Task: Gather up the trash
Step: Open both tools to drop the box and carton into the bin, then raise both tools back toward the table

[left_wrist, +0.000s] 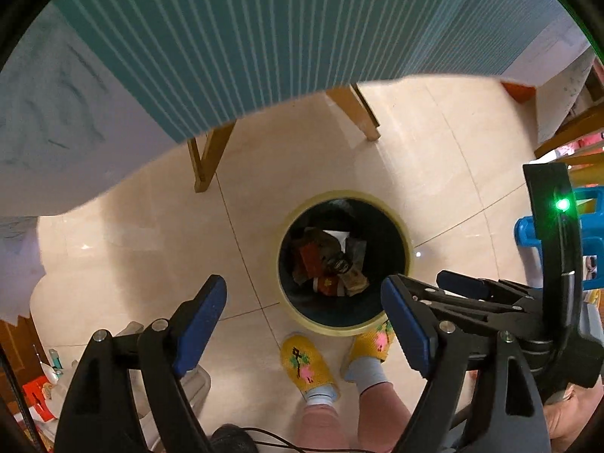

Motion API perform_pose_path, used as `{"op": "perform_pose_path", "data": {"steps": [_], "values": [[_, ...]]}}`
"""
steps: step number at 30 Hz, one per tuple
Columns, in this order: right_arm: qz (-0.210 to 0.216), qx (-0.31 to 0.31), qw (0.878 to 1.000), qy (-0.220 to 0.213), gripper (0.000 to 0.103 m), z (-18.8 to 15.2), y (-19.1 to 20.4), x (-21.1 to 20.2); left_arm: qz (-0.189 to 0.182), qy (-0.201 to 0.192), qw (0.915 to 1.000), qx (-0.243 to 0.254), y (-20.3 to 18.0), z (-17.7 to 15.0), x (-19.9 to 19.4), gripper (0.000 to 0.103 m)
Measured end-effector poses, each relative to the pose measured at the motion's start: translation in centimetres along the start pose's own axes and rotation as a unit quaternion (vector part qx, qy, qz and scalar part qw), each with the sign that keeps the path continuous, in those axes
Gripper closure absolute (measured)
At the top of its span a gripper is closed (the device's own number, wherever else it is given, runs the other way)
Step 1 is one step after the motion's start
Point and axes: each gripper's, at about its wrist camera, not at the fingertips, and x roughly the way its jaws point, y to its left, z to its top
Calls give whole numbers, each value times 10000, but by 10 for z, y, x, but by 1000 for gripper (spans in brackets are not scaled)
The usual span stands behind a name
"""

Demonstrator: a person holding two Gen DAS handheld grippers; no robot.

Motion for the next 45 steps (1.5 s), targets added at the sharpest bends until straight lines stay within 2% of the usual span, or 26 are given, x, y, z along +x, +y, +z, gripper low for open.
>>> {"op": "perform_pose_path", "data": {"steps": [10,17,23,31,36,45], "values": [[41,-407,9990,-200,41,-9,30,-72,-34,-304,9995,105,0,-1,-89,20],[141,-744,9964,-368,41,-21,56,-143,-5,-749,9972,84,7,1,-175,20],[185,-1063,9916,-708,41,-26,77,-207,-70,-1218,9925,-70,17,8,-238,20],[371,-1097,9842,-1342,41,-33,101,-276,-153,-1854,9825,107,20,19,-307,21],[319,-1184,9773,-1726,41,-37,122,-309,-313,-2224,9743,134,25,24,-339,21],[256,-1398,9543,-2628,41,-40,157,-365,-279,-2903,9562,264,37,38,-381,21]]}}
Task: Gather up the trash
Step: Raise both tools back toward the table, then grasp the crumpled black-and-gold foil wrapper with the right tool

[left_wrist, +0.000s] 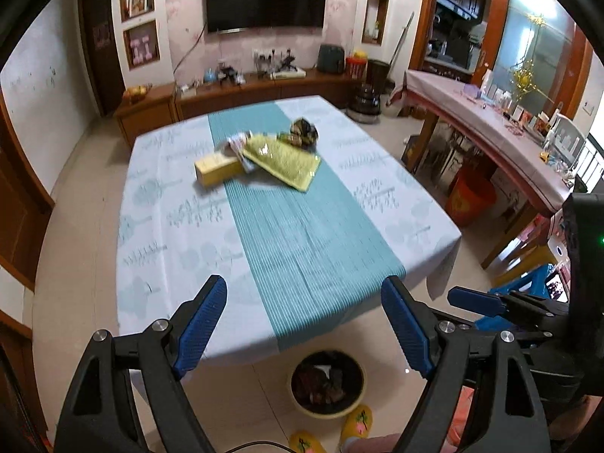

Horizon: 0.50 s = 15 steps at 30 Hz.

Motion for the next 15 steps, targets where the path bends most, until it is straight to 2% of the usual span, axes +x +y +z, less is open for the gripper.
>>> {"op": "perform_pose_path", "data": {"steps": [8,15], "values": [[-31,-41,9991,-426,41,30,3,-17,115,-228,9997,29,8,25,2,21],[48,-165,9990,-412,41,78,-12,1,317,-91,9992,-214,15,60,44,21]]}}
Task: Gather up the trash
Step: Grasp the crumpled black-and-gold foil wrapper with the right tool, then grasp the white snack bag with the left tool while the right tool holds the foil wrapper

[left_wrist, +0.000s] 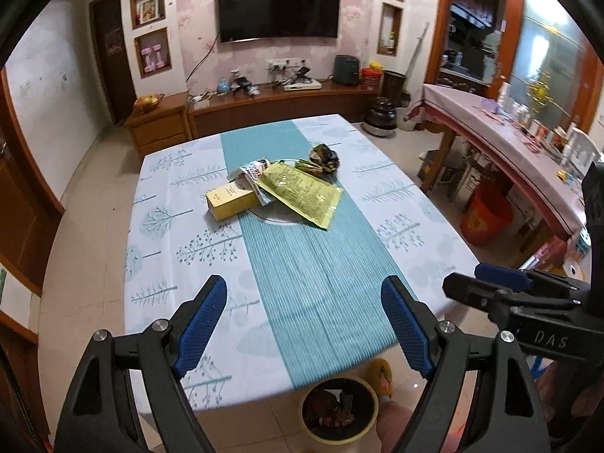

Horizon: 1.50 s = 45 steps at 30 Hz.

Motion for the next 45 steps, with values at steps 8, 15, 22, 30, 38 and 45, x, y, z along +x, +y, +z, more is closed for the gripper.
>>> {"op": "perform_pose_path", "data": {"steps": [8,15,22,30,38,45], "values": [[341,-261,9986,313,42,89,-47,56,329,547,9965,-547,-15,66,80,37],[750,-564,9924,796,41,176,-87,111,731,999,9869,-1033,-29,118,151,46],[1030,-543,9826,1449,41,240,-106,199,1153,1362,9716,-1552,-21,143,198,57],[939,-229,9751,1997,41,274,-95,305,1403,1564,9550,-2094,1,153,219,57],[773,-437,9731,2126,46,281,-92,343,1326,1691,9506,-2240,9,165,244,57],[1013,-617,9730,1982,63,281,-111,328,965,1743,9548,-2206,7,189,277,57]]}}
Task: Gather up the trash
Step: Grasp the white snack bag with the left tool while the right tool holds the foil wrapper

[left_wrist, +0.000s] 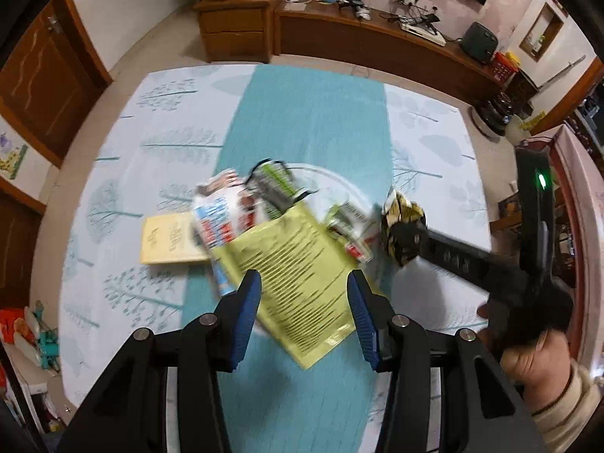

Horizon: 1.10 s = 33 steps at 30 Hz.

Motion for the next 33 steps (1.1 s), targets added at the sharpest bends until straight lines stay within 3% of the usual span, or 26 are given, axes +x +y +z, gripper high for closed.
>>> {"op": "perform_pose_path", "data": {"steps": [6,11,16,29,31,32,33], "values": [[162,328,9993,-117,65,-5,-33,-14,-443,278,9985,-187,-22,25,32,57],[240,435,9986,-155,64,-8,-48,-22,-654,723,9926,-727,-27,36,72,57],[328,484,9981,-168,64,-12,-56,-26,-553,897,9881,-1119,-26,41,100,57],[381,429,9982,-196,64,-16,-56,-27,-229,1090,9874,-1124,-49,38,136,58],[416,422,9980,-196,64,-17,-55,-27,-170,1122,9869,-1143,-52,39,144,67],[424,420,9980,-200,64,-18,-54,-27,-173,1169,9861,-1165,-55,39,150,82],[423,410,9981,-202,65,-20,-53,-27,-220,1270,9842,-1214,-56,39,156,89]]}}
